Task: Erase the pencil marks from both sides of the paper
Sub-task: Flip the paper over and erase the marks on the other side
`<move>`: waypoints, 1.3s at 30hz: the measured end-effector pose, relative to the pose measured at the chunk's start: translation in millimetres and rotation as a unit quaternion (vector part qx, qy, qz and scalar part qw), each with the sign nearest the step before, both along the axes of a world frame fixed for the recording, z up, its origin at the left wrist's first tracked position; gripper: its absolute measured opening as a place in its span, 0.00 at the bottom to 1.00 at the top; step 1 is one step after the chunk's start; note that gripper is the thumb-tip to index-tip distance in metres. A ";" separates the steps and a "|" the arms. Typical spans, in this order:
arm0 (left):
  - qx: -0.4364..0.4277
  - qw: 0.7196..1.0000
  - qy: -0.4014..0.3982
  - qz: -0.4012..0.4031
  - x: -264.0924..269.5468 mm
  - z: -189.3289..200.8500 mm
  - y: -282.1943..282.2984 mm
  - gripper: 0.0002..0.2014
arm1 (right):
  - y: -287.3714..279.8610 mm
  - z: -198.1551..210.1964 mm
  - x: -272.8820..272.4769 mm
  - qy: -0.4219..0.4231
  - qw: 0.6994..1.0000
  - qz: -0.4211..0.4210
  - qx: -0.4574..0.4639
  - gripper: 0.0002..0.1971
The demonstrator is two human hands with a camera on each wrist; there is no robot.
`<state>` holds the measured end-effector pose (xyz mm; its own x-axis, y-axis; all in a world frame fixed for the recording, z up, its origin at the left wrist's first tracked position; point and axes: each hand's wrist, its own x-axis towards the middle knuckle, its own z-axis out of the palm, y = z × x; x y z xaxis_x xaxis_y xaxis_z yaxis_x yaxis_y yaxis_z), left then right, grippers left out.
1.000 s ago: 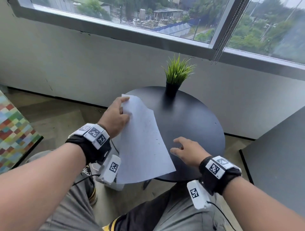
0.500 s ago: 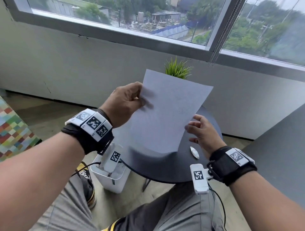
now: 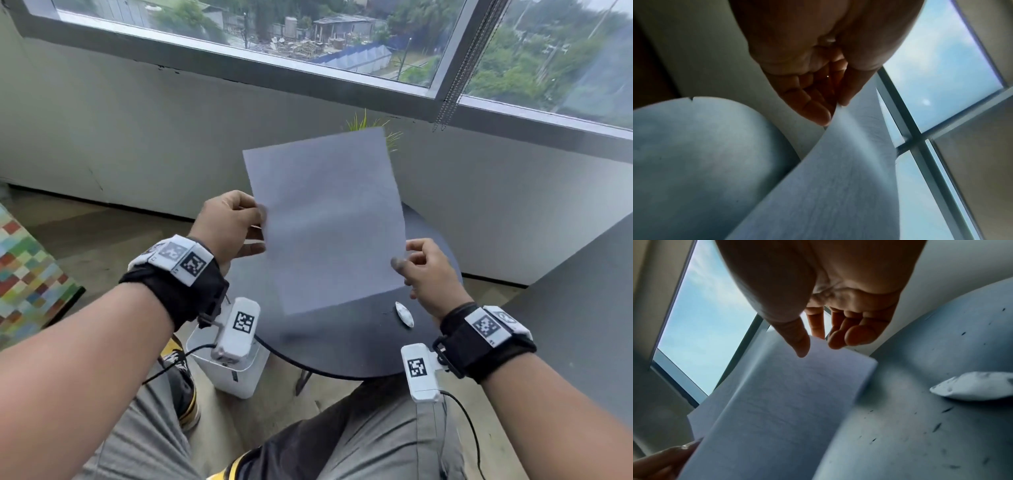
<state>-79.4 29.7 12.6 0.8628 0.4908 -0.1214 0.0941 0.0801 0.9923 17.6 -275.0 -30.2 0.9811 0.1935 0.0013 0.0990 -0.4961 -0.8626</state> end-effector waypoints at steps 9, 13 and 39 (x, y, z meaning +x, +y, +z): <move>-0.072 0.990 0.112 0.035 -9.5 -54.5 -4.2 0.10 | -29.3 -50.6 2.7 0.064 0.950 0.059 -0.301 0.09; -0.069 0.984 0.160 0.036 -16.1 -81.5 -9.8 0.06 | -34.3 -58.8 -3.0 0.069 0.941 0.059 -0.327 0.12; 0.610 0.716 0.106 -0.321 -52.6 -119.2 -62.3 0.28 | 23.3 -53.8 -18.8 -0.010 0.954 0.152 -0.257 0.10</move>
<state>-132.0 -32.5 -106.6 0.9838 -0.1475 -0.1017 -0.1190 -0.9623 0.2446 -1.2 -251.6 -84.1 0.8803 0.4496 -0.1515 0.3200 -0.7985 -0.5099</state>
